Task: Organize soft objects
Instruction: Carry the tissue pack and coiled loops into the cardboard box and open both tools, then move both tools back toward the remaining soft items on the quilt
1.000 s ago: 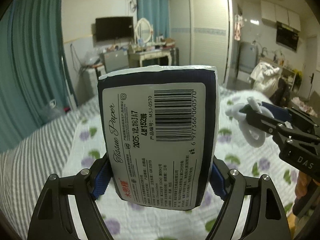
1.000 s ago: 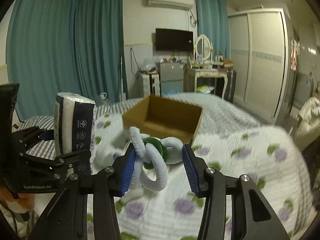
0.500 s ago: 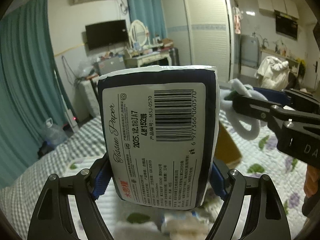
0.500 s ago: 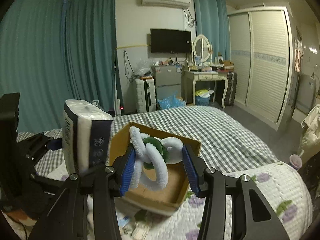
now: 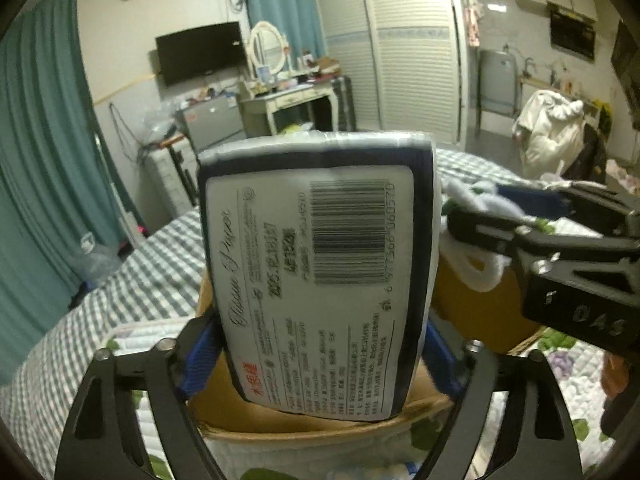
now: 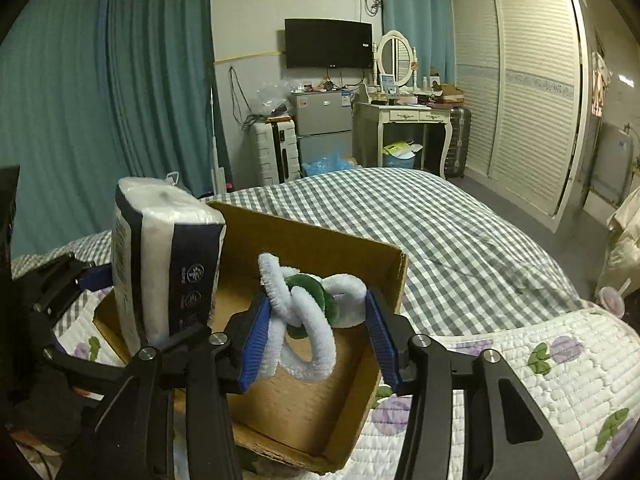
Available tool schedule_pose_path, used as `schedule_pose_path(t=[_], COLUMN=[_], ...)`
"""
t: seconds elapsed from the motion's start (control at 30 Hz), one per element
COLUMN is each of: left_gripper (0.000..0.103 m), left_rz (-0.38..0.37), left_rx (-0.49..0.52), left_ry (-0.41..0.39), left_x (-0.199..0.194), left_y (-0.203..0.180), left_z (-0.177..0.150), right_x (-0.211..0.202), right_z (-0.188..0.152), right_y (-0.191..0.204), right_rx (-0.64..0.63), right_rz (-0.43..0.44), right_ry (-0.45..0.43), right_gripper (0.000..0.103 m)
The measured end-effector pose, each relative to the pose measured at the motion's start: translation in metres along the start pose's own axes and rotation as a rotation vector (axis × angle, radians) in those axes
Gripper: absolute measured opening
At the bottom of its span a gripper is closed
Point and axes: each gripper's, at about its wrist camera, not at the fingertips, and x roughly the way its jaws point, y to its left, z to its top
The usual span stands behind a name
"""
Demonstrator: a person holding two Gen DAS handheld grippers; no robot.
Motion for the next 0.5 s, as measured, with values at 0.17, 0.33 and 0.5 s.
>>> schedule_pose_path(t=[0.17,0.33,0.5], left_gripper=[0.091,0.091,0.091], left_rz=[-0.008,0.016,0.020], left_rx=[-0.028,-0.041,-0.054], left_ry=[0.004,-0.036,-0.117], left_x=[-0.013,-0.053,-0.122], left_y=[0.007,0.013,0.018], left_z=[0.006,0.020,0.036], right_x=[-0.016,-0.059,-0.134], right_z=[0.002,0.015,0.035], right_y=[-0.005,-0.002,0.005], right_rx=[0.031,0.029,0.030], right_rz=[-0.014,-0.031,-0.059], right_ry=[-0.026,-0.059,-0.120], right_gripper=[0.074,0.075,0.078])
